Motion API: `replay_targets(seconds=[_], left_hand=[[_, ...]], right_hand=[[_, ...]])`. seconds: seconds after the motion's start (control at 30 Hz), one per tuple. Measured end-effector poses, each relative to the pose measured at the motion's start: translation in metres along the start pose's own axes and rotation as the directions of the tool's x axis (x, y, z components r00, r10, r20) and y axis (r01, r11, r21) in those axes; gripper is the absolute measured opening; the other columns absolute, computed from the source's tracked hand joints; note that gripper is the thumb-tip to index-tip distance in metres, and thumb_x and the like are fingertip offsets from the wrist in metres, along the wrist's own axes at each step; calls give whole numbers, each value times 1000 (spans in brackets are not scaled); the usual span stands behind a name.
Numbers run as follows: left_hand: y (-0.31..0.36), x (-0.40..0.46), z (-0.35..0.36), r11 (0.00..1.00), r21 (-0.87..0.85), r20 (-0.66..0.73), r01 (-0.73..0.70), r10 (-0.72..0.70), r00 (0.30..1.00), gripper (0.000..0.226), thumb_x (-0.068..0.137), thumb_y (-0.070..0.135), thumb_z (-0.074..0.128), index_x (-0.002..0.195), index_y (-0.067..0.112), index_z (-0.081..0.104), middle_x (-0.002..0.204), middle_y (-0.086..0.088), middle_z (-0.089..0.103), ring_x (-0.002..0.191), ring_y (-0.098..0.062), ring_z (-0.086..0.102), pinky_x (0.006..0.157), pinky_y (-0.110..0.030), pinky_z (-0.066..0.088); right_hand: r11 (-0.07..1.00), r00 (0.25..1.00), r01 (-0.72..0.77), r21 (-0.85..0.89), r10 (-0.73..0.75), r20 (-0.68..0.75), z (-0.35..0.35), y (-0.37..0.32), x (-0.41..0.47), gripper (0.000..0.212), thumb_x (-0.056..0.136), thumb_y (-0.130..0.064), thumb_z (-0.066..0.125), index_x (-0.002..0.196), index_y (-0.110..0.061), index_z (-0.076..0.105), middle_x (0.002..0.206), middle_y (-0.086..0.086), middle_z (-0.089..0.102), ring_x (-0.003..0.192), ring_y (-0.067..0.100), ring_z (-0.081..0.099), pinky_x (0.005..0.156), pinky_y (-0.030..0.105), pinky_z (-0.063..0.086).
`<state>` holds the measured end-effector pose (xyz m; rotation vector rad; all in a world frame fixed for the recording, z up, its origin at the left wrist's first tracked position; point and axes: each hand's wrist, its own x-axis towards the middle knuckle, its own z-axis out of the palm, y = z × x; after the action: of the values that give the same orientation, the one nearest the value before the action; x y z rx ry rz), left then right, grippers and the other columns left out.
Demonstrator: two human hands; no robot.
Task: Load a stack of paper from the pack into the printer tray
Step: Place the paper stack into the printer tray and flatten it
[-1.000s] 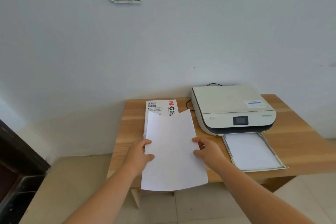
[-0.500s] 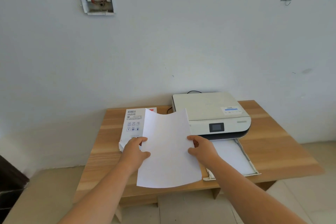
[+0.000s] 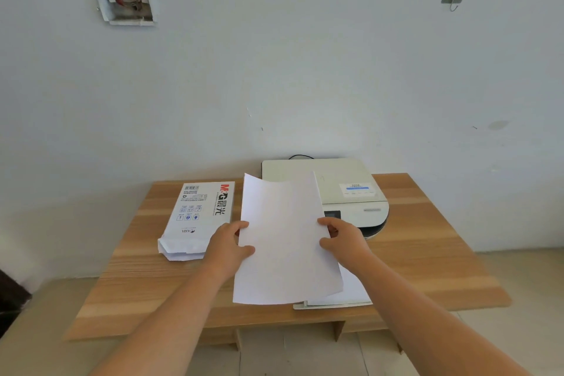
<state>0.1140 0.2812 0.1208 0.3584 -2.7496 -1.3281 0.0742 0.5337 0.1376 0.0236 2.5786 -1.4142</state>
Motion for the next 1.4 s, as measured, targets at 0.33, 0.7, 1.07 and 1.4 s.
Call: replay_targets(seconds=[0.33, 0.7, 1.07, 1.4], left_hand=[[14, 22, 31, 998, -51, 38, -20, 22, 999, 52, 79, 11, 73, 126, 19, 54, 114, -2, 50, 96, -17, 53, 73, -25, 48], [32, 68, 57, 989, -134, 118, -68, 84, 989, 49, 78, 11, 75, 123, 21, 56, 116, -1, 49, 89, -10, 53, 68, -22, 45], [53, 72, 107, 991, -137, 125, -7, 24, 992, 47, 79, 12, 74, 121, 21, 56, 115, -1, 49, 86, -14, 57, 67, -22, 47], [79, 63, 148, 987, -123, 54, 99, -93, 994, 46, 77, 14, 76, 117, 24, 58, 117, -1, 51, 96, -18, 57, 78, -32, 54]], right_hand=[[999, 999, -37, 8, 37, -40, -26, 16, 21, 50, 81, -3, 59, 127, -24, 59, 99, 0, 62, 87, 15, 58, 78, 24, 48], [997, 987, -81, 12, 82, -138, -55, 22, 44, 47, 83, -3, 57, 125, -24, 60, 91, -15, 54, 78, 3, 55, 63, 16, 43], [993, 991, -109, 35, 112, -77, -92, 63, 69, 49, 81, -3, 57, 125, -25, 60, 95, -8, 62, 81, 4, 58, 62, 14, 43], [998, 997, -64, 23, 62, 52, -135, 94, 93, 47, 83, -3, 57, 124, -24, 59, 94, -11, 60, 79, 3, 56, 59, 15, 42]])
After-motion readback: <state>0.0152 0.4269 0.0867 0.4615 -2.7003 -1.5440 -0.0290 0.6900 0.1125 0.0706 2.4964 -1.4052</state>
